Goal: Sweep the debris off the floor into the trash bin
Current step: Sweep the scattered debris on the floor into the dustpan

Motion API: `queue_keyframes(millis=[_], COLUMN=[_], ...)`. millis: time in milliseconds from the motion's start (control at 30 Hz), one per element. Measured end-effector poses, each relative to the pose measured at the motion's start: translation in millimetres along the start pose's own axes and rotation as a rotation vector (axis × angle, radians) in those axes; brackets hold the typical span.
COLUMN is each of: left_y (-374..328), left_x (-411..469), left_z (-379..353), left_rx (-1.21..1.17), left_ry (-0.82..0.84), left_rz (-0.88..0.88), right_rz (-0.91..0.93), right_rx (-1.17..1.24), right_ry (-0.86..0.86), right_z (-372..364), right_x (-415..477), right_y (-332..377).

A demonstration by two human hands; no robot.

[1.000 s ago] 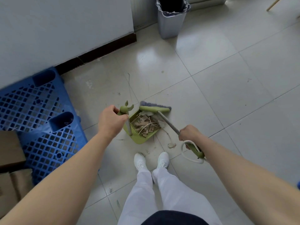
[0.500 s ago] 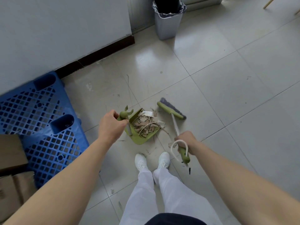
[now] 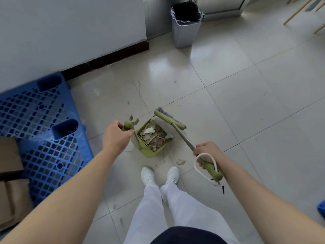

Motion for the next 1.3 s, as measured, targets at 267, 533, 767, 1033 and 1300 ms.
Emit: queue_keyframes(millis=[267, 533, 767, 1033, 1300], left_y=[19.4, 16.7, 21.9, 36.0, 57.2], left_x=[-6.8, -11.4, -14.3, -20.3, -25.1], left_z=[-0.1, 5.1, 12.5, 20.0, 26.7], left_rx=[-0.004, -0.039, -0.089, -0.087, -0.072], left_ry=[-0.019, -0.045, -0.087, -0.123, -0.139], left_rz=[0.045, 0.060, 0.085, 0.102, 0.120], right_rz=[-0.001, -0.006, 0.102, 0.097, 0.138], right_rx=[-0.194, -0.166, -0.204, -0.228, -0.230], right_ry=[0.067, 0.068, -0.031, -0.072, -0.063], right_z=[-45.7, -4.6, 14.8, 23.9, -12.1], right_x=[32.9, -15.9, -13.7, 6.3, 34.8], right_y=[-12.6, -23.6, -5.1, 12.9, 47.4])
Point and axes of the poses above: each hand's wrist, its own x-axis towards the middle knuckle, its own z-axis out of the back of the hand, y = z × x, the point moved 7 cm from there along x, towards the middle knuckle, and after that the axes turned 11 degrees about -y, right-handed, at the moved point
